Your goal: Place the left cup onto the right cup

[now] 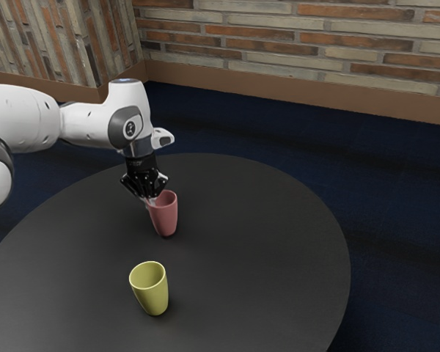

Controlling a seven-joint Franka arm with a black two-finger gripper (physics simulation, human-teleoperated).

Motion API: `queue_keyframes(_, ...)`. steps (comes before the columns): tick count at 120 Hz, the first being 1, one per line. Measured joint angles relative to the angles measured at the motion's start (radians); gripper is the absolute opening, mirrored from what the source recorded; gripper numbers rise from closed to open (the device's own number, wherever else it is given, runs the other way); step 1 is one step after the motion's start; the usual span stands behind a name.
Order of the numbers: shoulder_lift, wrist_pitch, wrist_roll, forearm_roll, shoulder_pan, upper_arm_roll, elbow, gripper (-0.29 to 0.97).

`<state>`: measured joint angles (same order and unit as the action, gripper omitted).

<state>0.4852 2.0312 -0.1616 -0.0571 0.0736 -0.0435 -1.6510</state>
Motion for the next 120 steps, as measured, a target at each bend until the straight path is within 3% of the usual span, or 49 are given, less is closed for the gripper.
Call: queue_keyframes(120, -0.189, -0.053, -0.006, 0.009, -0.006, 0.038, -0.048, -0.11)
